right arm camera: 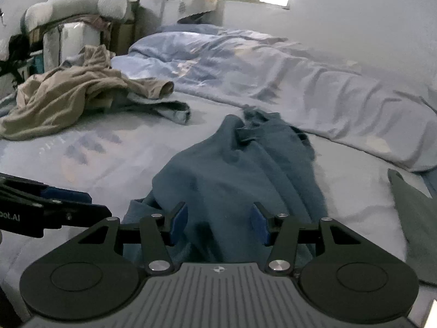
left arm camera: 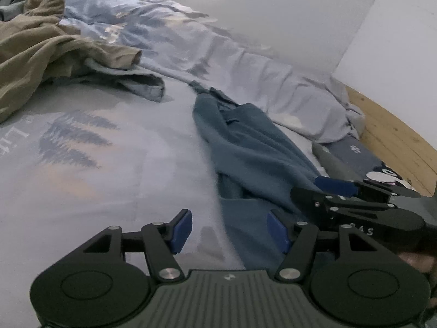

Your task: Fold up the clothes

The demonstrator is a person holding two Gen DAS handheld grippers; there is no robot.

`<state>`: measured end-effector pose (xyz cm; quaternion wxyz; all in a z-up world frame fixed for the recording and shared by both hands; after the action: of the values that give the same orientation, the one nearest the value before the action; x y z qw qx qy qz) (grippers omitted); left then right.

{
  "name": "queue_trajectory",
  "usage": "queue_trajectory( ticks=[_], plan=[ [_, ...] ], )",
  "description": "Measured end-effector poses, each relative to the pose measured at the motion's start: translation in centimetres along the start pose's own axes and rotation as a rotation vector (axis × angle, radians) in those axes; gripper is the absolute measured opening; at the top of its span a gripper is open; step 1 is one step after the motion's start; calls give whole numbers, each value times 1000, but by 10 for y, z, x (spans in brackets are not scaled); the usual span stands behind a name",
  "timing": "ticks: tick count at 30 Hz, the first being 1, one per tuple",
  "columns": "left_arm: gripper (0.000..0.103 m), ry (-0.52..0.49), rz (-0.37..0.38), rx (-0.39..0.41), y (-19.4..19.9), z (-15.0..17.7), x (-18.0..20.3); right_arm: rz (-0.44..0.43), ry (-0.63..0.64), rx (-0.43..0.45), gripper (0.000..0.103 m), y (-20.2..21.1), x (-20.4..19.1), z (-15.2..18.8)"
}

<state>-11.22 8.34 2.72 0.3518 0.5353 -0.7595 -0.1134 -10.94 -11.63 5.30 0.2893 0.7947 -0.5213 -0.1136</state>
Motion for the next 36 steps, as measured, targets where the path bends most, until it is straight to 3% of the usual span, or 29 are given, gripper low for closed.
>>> queue_trajectory(
  ticks=[5, 6, 8, 12, 15, 20, 27, 32, 34, 36],
  plan=[
    [61, -20, -6, -27, -15, 2, 2, 19, 10, -35, 50, -19, 3, 4],
    [61, -22, -7, -33, -18, 3, 3, 15, 11, -35, 45, -20, 4, 5],
    [61, -27, -9, -45, -24, 5, 4, 9, 17, -42, 14, -22, 5, 6],
    [61, -25, -13, -46, -33, 7, 4, 8, 34, -7, 1, -18, 8, 8],
    [61, -12, -10, -43, -37, 5, 6, 85, -17, 68, 0, -3, 25, 3],
    [61, -7, -13, -41, -41, 5, 13, 265, -228, 162, 0, 28, 87, 10],
    [61, 9, 7, -46, -50, 3, 22, 476, -478, 67, 0, 45, 163, 47],
    [59, 56, 31, -52, -55, 2, 21, 491, -578, 11, 0, 53, 185, 67],
    [36, 94, 25, -42, -54, 1, 19, 488, -573, 8, 1, 55, 185, 68],
    [21, 128, 19, -34, -54, 0, 15, 491, -555, 20, 5, 58, 182, 67]
  ],
)
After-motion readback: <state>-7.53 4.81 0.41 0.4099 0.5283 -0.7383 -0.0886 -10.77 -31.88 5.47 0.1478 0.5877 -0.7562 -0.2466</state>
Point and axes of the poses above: each gripper's, at about its wrist camera, not at the fingertips, and y roughly against the way its jaws point, x to its right, z to its underside, the point moved 2 cm from there along -y, roughly the way its jaws point, and after that the axes turned 5 degrees about -z, right-handed, at the moved point
